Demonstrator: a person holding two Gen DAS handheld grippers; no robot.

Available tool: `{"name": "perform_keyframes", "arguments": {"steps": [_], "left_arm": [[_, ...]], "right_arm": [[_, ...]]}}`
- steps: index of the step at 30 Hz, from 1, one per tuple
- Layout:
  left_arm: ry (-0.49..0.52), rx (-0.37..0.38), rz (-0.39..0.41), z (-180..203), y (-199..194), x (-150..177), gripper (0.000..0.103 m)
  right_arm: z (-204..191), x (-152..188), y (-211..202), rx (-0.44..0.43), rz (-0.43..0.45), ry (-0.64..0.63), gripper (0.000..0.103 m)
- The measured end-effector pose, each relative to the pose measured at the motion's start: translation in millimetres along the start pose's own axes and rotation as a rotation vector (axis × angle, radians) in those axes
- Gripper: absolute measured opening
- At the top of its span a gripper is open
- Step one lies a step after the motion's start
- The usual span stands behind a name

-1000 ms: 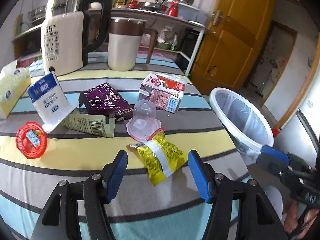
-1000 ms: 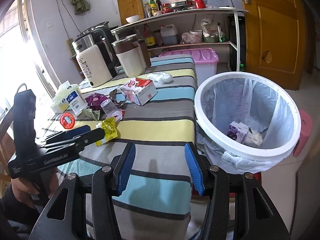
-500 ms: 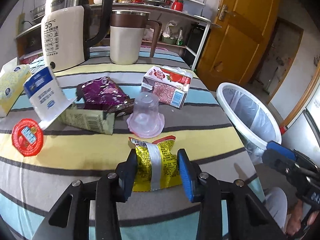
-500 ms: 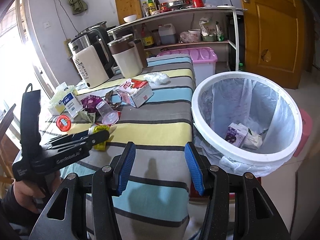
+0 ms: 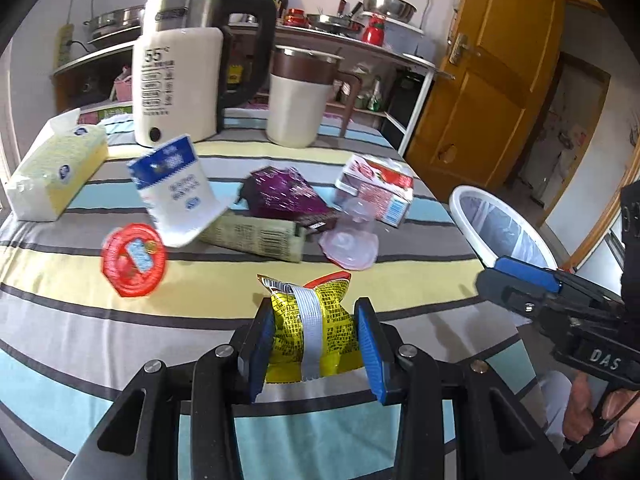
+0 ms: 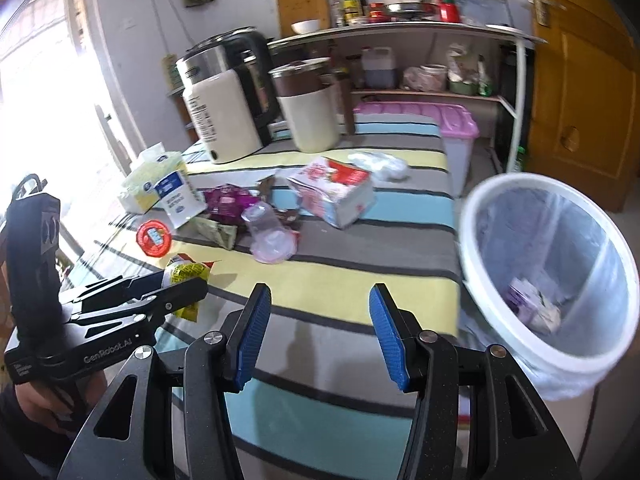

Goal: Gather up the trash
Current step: 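Grasp the clear plastic cup with the right gripper while the left gripper holds the wrapper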

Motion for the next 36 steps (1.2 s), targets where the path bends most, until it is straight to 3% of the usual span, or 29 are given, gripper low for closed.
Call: {"name": "perform_keyframes", "arguments": {"steps": [20, 23, 24, 25, 36], "left_arm": [[-0.060, -0.015, 0.034, -43.5, -5.5, -7.8, 0.040], [-0.061, -0.015, 0.034, -45.0, -6.0, -7.8, 0.040], [-0.061, -0.015, 0.034, -45.3, -6.0, -8.0, 0.040], [-0.061, -0.014, 0.034, -45.4, -6.3, -8.2, 0.040], [-0.023, 0.001, 0.032, -26.8, -7.5, -8.5, 0.040]], "right_arm": [[-39.4, -37.0, 75.2, -0.015, -0.070, -0.097, 0.052], [-41.7, -39.2, 82.7, -0.018, -0.077, -0.105, 0.044], [-42.1, -39.2, 84.5, -0.020, -0.080, -0.106, 0.038], [-41.9, -39.1, 85.4, -0.022, -0.082, -0.104, 0.033], [-28.6, -30.4, 44.0, -0.030, -0.019, -0.058, 0.032]]}}
Point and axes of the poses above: each gripper's, at about its wrist camera, not at the fingertips, and y roughly the way its jaws point, z to its right, x to its underside, the point moved 8 cm from there along y, roughly the way its jaws point
